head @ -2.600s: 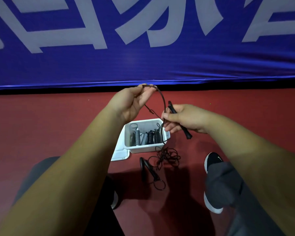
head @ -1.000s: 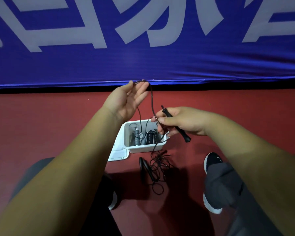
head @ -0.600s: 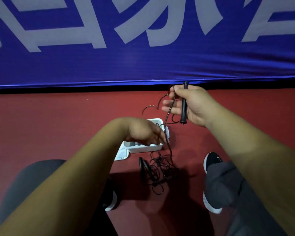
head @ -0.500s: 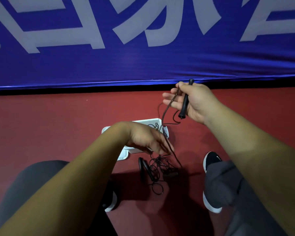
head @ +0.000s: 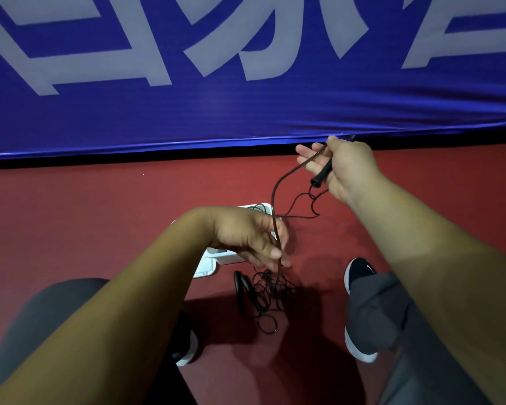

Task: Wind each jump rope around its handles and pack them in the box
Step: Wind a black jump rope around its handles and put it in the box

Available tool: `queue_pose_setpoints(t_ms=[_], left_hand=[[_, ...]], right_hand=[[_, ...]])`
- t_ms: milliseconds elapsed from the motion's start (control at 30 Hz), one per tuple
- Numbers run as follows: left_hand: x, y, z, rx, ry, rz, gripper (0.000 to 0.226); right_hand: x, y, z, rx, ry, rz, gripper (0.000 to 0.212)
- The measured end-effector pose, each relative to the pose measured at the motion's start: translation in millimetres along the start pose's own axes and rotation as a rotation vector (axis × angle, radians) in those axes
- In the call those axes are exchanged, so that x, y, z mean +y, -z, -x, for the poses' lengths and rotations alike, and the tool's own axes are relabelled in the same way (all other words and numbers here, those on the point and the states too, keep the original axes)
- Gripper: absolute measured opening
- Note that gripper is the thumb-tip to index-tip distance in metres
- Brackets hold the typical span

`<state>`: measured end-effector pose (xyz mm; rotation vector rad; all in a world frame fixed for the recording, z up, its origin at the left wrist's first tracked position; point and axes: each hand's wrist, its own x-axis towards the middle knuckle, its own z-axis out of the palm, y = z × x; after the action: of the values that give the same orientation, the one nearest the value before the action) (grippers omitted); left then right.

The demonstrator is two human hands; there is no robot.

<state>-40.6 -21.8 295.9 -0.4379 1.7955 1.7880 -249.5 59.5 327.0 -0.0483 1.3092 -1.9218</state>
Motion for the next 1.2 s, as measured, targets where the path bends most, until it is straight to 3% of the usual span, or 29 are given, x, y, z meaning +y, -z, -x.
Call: queue_pose_setpoints(t_ms=[67, 167, 300, 500, 767, 867, 933, 1000, 1067, 1133, 1200], left_hand=[[6, 2, 6, 0.050, -0.005, 0.126, 0.014], [18, 3, 17, 0.179, -0.109, 0.347, 0.011], [29, 5, 23, 0.362, -0.233, 0.560, 0.006], [30, 14, 18, 0.567, -0.273, 0.884, 0.023], [19, 32, 21, 0.794, -0.349, 1.167, 0.013], [16, 35, 26, 0.866, -0.188, 0.940, 0.016], [15, 33, 29, 0.955, 0.008, 0.602, 0.031], [14, 32, 31, 1.033, 0.080, 0.319, 0.027], [12, 34, 30, 1.040, -0.035, 0.095, 0.021], [11, 37, 28, 0.942, -0.180, -0.157, 0.040], [12, 35, 24, 0.849, -0.272, -0.264, 0.050]], right_hand=[[1, 2, -3, 0.030, -0.016, 0.108, 0.015], [8, 8, -4, 0.046, -0.143, 0.452, 0.021], [19, 10, 9, -0.207, -0.426, 0.811, 0.018], [19, -1, 36, -0.564, -0.480, 0.799, 0.023], [24, 2, 32, -0.673, -0.459, 0.717, 0.037], [26, 0, 34, -0.704, -0.455, 0.632, 0.027], [25, -2, 36, -0.720, -0.467, 0.599, 0.020], [25, -2, 35, -0.733, -0.446, 0.628, 0.023], [26, -1, 34, -0.746, -0.407, 0.700, 0.033], [28, -1, 36, -0.744, -0.374, 0.746, 0.032], [29, -1, 38, -0.750, -0.361, 0.751, 0.024]])
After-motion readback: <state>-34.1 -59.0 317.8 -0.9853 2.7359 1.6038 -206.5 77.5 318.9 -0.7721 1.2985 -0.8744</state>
